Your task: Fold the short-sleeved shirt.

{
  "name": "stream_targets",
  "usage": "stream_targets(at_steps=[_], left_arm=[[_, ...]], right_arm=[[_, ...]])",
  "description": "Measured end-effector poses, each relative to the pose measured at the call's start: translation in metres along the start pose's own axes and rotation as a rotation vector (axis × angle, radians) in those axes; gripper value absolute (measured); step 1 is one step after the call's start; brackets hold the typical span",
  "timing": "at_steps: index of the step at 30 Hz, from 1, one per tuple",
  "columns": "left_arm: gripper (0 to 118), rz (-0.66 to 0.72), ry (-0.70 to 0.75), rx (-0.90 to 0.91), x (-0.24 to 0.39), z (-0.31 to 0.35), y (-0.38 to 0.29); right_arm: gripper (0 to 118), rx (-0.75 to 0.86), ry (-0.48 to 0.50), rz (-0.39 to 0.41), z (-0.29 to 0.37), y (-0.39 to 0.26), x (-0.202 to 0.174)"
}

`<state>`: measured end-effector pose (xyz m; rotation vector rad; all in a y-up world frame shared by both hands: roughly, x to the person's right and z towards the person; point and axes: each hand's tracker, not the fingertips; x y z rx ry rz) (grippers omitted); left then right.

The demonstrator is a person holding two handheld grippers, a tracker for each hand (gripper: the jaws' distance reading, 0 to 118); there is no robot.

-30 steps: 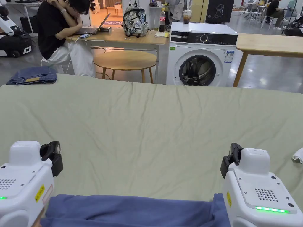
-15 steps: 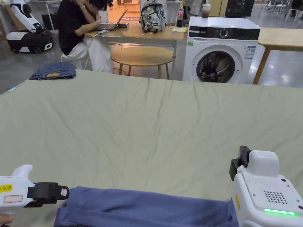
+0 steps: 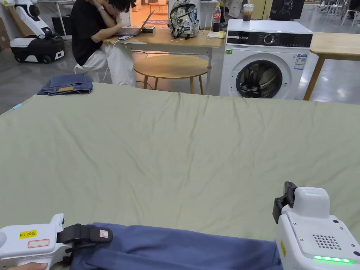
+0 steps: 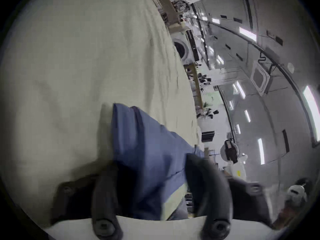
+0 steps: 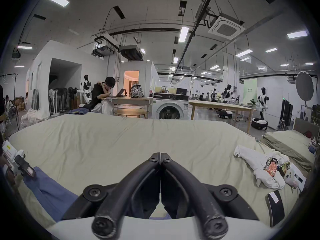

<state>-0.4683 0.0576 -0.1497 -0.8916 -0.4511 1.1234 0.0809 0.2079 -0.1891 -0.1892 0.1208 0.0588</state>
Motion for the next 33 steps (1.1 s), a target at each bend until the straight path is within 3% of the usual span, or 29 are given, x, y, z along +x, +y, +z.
stream_targets(at_steps=[2, 3, 5, 8, 14, 22, 26, 32, 33], left_arm=[[12, -0.009, 0.145, -0.004, 0.000, -0.008, 0.000], [8, -0.022, 0.188, 0.002, -0.002, -0.007, -0.001], [8, 0.007, 0.094, 0.034, 0.037, 0.001, -0.023], [6, -0.070, 0.176, 0.038, 0.061, 0.003, -0.028], [6, -0.101, 0.177, 0.090, 0.084, 0.026, -0.012], [6, -0.202, 0.419, 0.166, 0.135, 0.077, -0.005], [6, -0.155, 0.475, 0.151, 0.145, 0.076, -0.007], [6, -0.131, 0.185, 0.082, 0.186, 0.037, -0.031], [6, -0.127, 0.150, 0.067, 0.165, 0.038, -0.013]], right_arm=[[0, -0.001, -0.003, 0.001, -0.001, 0.000, 0.001], [0, -0.001, -0.002, 0.002, -0.001, 0.000, 0.001], [0, -0.005, -0.001, 0.005, -0.002, 0.000, 0.002], [0, -0.006, -0.002, 0.006, -0.003, 0.000, 0.004], [0, -0.005, -0.001, 0.012, -0.006, 0.002, 0.007], [0, 0.002, 0.010, 0.017, -0.008, 0.005, 0.008], [0, -0.003, 0.021, 0.020, -0.009, 0.003, 0.006], [0, -0.020, 0.027, 0.019, -0.009, -0.001, 0.006], [0, -0.022, 0.028, 0.019, -0.009, -0.001, 0.007]])
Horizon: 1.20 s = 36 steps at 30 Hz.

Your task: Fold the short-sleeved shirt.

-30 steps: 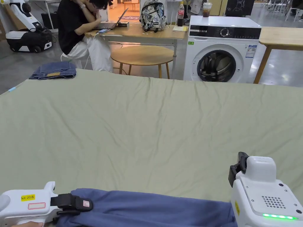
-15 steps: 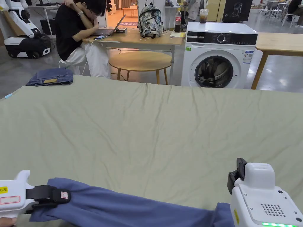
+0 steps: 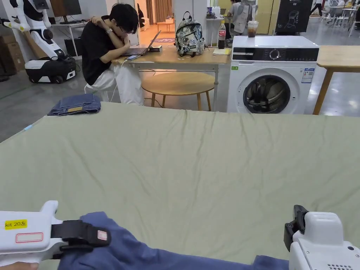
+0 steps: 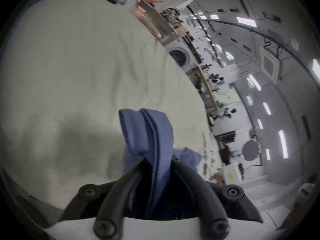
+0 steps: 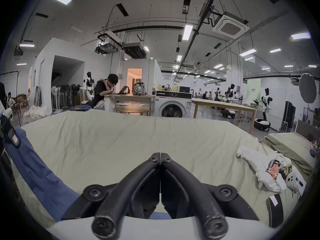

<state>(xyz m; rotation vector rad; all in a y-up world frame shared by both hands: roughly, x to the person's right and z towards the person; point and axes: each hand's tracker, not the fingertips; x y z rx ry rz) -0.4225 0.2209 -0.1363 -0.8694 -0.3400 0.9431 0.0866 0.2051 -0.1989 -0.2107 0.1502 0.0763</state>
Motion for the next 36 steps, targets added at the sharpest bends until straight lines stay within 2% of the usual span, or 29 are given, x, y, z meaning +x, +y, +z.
stream_targets(at_steps=[3, 4, 8, 11, 16, 20, 21, 23, 24, 27, 32, 33, 35, 36], left_arm=[[6, -0.020, -0.048, -0.054, 0.020, -0.030, -0.003], [6, -0.035, -0.018, -0.056, 0.038, -0.047, -0.025], [6, -0.079, 0.020, -0.144, 0.048, -0.109, -0.031], [6, -0.144, 0.139, -0.233, 0.051, -0.159, -0.040], [6, -0.161, 0.317, -0.311, 0.046, -0.227, -0.063], [7, -0.164, 0.360, -0.299, 0.040, -0.243, -0.073], [9, -0.158, 0.354, -0.288, 0.039, -0.242, -0.073], [30, -0.152, 0.344, -0.281, 0.038, -0.239, -0.071], [40, -0.133, 0.293, -0.274, 0.051, -0.230, -0.074], [55, -0.126, 0.262, -0.257, 0.062, -0.217, -0.073], [54, -0.201, 0.202, -0.249, 0.084, -0.180, -0.062], [47, -0.202, 0.186, -0.228, 0.085, -0.173, -0.060], [15, -0.199, 0.159, -0.195, 0.085, -0.156, -0.056], [10, -0.200, 0.150, -0.170, 0.081, -0.148, -0.049]], right_arm=[[0, -0.004, -0.001, 0.002, 0.001, 0.000, 0.002], [0, -0.003, -0.002, 0.001, 0.002, 0.000, 0.002], [0, -0.003, -0.009, 0.001, 0.004, 0.001, 0.006], [0, -0.007, -0.016, 0.002, 0.006, 0.001, 0.010], [0, -0.016, -0.033, 0.009, 0.010, -0.002, 0.017], [0, -0.024, -0.043, 0.013, 0.011, -0.004, 0.022], [0, -0.027, -0.043, 0.014, 0.011, -0.004, 0.023], [0, -0.030, -0.046, 0.012, 0.011, -0.005, 0.023], [0, -0.032, -0.044, 0.009, 0.011, -0.006, 0.023], [0, -0.037, -0.042, 0.005, 0.010, -0.007, 0.023], [0, -0.041, -0.036, 0.005, 0.010, -0.008, 0.021], [0, -0.042, -0.035, 0.004, 0.010, -0.008, 0.021], [0, -0.045, -0.033, 0.002, 0.011, -0.009, 0.020], [0, -0.046, -0.033, 0.000, 0.011, -0.009, 0.020]])
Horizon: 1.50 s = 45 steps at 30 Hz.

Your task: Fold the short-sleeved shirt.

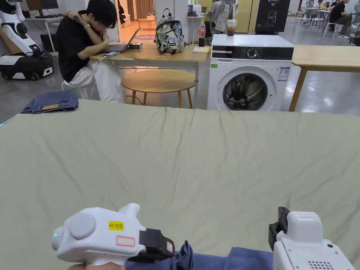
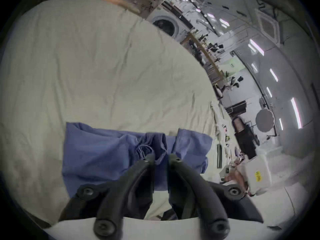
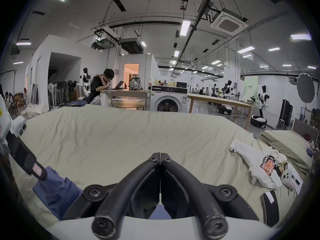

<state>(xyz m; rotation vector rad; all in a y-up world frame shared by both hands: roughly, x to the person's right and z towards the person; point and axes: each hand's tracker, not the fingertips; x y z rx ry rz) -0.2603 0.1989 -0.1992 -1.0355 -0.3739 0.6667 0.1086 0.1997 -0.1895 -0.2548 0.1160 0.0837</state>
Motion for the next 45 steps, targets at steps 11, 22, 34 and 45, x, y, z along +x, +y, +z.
stream_targets(at_steps=[11, 22, 34, 45], left_arm=[[1, -0.023, 0.132, -0.132, -0.027, -0.056, -0.017], [1, -0.031, -0.069, -0.195, -0.006, -0.125, -0.045], [0, -0.032, -0.076, -0.180, -0.006, -0.111, -0.040], [73, 0.004, -0.016, 0.057, -0.073, 0.033, -0.012]], right_arm=[[0, -0.022, 0.008, -0.016, 0.001, -0.007, -0.001], [0, -0.031, 0.000, -0.008, 0.002, -0.010, 0.004], [0, -0.029, -0.020, 0.004, 0.006, -0.009, 0.013], [0, -0.002, -0.014, -0.021, 0.002, -0.002, 0.008]])
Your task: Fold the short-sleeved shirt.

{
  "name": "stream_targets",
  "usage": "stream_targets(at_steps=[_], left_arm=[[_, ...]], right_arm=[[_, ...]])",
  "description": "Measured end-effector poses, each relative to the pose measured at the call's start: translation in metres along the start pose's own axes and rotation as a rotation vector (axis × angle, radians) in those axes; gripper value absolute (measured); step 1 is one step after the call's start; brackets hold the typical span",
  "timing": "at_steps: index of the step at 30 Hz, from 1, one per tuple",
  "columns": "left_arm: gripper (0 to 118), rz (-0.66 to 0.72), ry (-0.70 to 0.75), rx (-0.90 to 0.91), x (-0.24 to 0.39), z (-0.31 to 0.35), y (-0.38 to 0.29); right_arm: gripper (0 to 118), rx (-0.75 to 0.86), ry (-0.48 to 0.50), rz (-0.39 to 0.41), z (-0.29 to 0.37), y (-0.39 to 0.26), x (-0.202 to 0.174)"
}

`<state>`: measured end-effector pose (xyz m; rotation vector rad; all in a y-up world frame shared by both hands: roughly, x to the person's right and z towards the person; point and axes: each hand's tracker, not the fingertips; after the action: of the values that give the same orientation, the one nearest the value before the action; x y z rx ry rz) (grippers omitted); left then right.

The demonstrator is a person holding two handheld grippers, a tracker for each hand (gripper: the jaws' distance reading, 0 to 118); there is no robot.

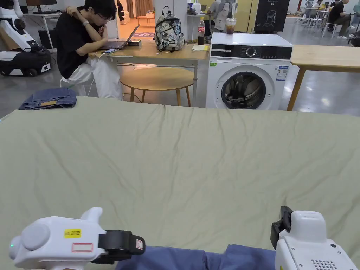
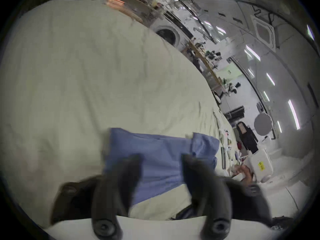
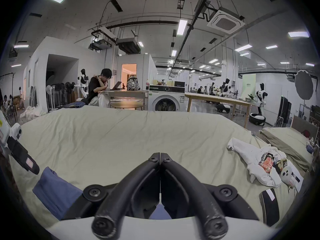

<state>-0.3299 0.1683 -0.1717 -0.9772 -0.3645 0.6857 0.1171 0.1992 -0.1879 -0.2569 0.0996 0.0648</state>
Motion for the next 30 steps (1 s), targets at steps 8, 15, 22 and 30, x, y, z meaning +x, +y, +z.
stream_targets(at_steps=[8, 15, 22, 30], left_arm=[[75, 0.171, -0.143, -0.079, -0.060, -0.014, -0.020], [72, 0.293, -0.383, -0.071, -0.088, -0.050, -0.032], [4, 0.285, -0.299, -0.035, -0.085, -0.055, -0.039], [3, 0.194, -0.268, 0.031, -0.054, -0.010, -0.020]], right_arm=[[0, 0.023, 0.017, -0.005, 0.000, 0.001, -0.010], [0, 0.018, 0.019, -0.005, 0.002, 0.000, -0.011], [0, 0.017, 0.012, 0.001, 0.004, -0.002, -0.010], [0, 0.047, -0.017, -0.005, -0.001, -0.001, -0.011]])
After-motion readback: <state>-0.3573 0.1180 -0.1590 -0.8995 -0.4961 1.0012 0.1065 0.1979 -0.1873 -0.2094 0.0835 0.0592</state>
